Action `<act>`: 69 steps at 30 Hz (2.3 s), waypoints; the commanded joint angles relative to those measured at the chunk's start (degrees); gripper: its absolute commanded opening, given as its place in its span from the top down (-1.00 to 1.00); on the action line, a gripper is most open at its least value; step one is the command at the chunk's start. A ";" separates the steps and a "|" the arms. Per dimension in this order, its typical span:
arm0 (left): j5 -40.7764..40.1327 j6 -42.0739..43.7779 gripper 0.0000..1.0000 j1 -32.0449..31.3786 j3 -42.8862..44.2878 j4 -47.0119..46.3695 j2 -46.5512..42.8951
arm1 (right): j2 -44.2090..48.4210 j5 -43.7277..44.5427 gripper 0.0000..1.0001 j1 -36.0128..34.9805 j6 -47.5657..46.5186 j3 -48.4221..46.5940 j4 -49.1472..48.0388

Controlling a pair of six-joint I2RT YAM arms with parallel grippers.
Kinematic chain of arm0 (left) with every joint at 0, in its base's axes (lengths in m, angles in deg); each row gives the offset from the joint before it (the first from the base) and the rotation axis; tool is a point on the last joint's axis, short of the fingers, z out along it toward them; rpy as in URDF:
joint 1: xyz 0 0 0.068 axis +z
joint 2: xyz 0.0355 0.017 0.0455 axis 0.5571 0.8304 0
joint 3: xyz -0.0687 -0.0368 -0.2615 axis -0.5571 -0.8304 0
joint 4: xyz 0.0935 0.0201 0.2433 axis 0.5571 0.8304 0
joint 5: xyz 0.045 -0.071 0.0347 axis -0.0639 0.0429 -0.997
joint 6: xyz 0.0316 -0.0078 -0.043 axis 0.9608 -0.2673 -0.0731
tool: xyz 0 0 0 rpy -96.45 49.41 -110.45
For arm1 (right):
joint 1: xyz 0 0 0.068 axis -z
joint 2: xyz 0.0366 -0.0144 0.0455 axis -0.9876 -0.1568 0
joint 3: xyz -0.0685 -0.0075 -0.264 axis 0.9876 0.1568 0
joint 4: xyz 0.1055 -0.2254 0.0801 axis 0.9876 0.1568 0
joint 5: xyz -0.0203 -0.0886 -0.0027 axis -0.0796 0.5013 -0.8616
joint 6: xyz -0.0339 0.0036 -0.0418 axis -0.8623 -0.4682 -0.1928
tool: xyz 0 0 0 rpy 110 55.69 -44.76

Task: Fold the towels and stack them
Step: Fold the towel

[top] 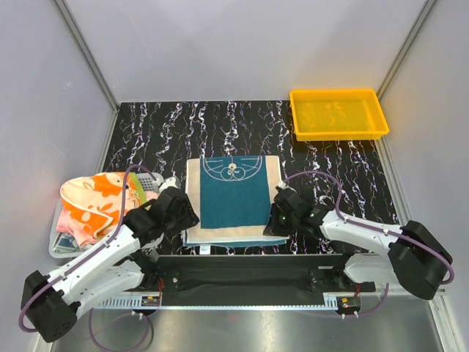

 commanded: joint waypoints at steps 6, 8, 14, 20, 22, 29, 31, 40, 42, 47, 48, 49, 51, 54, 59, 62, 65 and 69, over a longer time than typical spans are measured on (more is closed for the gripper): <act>-1.55 -2.10 0.17 -0.88 3.19 -6.00 7.23 | -4.46 8.51 0.62 3.13 -7.52 -16.00 6.28; -4.09 -2.19 0.11 -0.62 6.52 -6.00 11.10 | -7.01 7.20 0.57 9.08 -9.55 -19.10 6.72; -12.54 1.84 -0.10 7.35 22.84 -6.35 26.36 | -18.77 5.61 0.37 23.26 -16.50 -32.71 8.48; -9.64 9.31 -0.09 16.78 34.99 -9.78 42.38 | -34.07 6.84 0.23 28.45 -19.32 -47.30 9.80; -9.29 12.12 -0.09 17.58 39.92 -9.25 48.45 | -38.45 7.63 0.16 29.07 -20.02 -49.51 10.06; -7.19 14.59 -0.11 21.71 46.26 -10.04 59.18 | -45.42 3.41 -0.04 32.14 -19.85 -54.35 7.26; -6.48 14.59 -0.12 22.50 48.09 -10.31 61.72 | -46.82 2.63 -0.04 32.50 -19.58 -55.58 6.90; -5.86 15.30 -0.08 24.17 52.85 -6.79 67.36 | -50.00 -0.72 0.07 32.85 -19.40 -60.16 8.49; -5.42 15.39 -0.08 24.17 51.63 -7.93 66.31 | -48.95 -0.11 0.04 32.76 -19.40 -58.75 7.43; -4.02 15.91 -0.29 24.17 49.34 -11.70 62.45 | -45.08 3.32 0.03 32.85 -20.11 -56.04 7.26; -4.02 16.09 -0.39 24.17 48.81 -12.06 60.87 | -44.20 4.19 0.02 32.85 -20.11 -55.33 6.90; -4.10 15.83 -0.42 24.17 47.94 -12.33 60.16 | -42.28 4.29 0.00 32.76 -20.11 -54.54 6.38; -4.45 15.65 -0.47 24.17 47.23 -12.77 58.84 | -40.60 4.38 -0.01 32.76 -20.02 -52.34 5.23; -4.45 14.78 -0.47 24.17 45.74 -12.16 57.08 | -38.14 3.76 -0.01 32.67 -20.46 -50.76 4.88; -3.58 14.24 -0.45 22.86 41.26 -14.17 54.89 | -37.25 2.97 -0.04 32.32 -21.51 -48.47 3.74; -3.84 13.81 -0.39 21.98 40.72 -14.00 55.66 | -37.86 1.57 -0.04 31.71 -22.83 -48.38 3.30; -5.32 13.28 -0.34 21.89 41.86 -11.47 57.60 | -40.76 1.30 -0.04 30.48 -23.53 -50.83 5.66; -8.85 12.75 -0.31 21.71 44.93 -8.38 61.64 | -46.02 2.53 -0.04 29.77 -23.54 -53.82 8.48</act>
